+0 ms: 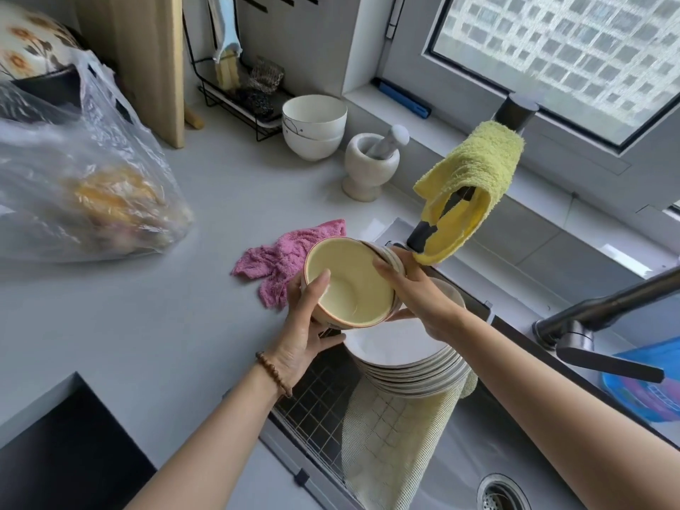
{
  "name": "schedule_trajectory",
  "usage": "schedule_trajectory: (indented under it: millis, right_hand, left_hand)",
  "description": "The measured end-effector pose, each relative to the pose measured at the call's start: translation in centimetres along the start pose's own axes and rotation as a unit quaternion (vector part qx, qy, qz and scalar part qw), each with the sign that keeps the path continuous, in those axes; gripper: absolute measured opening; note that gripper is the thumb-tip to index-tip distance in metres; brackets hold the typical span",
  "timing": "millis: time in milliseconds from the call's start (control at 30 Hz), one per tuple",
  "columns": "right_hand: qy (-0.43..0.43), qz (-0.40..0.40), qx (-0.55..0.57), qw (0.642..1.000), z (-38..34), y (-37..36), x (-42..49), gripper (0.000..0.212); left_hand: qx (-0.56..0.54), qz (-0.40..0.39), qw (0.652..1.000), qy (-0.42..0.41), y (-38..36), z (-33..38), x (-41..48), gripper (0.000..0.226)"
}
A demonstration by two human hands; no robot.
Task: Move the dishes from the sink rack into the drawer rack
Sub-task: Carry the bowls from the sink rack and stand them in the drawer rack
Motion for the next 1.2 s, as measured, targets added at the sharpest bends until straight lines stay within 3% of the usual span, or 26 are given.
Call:
schedule_trajectory:
  millis: [167,367,700,900,1200]
  right_hand:
    - [0.025,-0.001,0.009,1.0,-1.9,-2.1,-1.9,0.05]
    - [0.069,-0.014,0.024,0.997,-6.4,-6.4,-5.7,0.055]
    - [0.105,-0.074,0.02,0.992,-13.0,-22.2,-15.0,0.061]
    - [0.148,-0.171,0.026,0.974,-15.8,-33.4,-22.0,0.056]
    - [0.164,-0.369,-0.047,0.914,-15.0,-50.9,-37.0,0.066]
  left_hand:
    - [-0.024,-0.011,0.999,-0.024,0.9,1.8,-2.3,0.106]
    - [-0.009,-0.003,0.998,-0.057,3.5,6.0,-7.1,0.08]
    - [0.025,0.051,0.991,-0.118,14.4,13.6,-22.5,0.072]
    - [-0.004,0.158,0.972,-0.176,21.4,15.4,-35.0,0.076]
    - [-0.064,0.34,0.901,-0.262,30.2,11.5,-57.6,0.08]
Point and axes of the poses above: each hand's wrist, its own x-axis towards the middle knuckle, its own y-axis out of the back of the hand, z = x × y, the point moved 7 cm from there along x, towards the middle knuckle, and after that the axes turned 4 degrees about x, right-handed, at the moved point
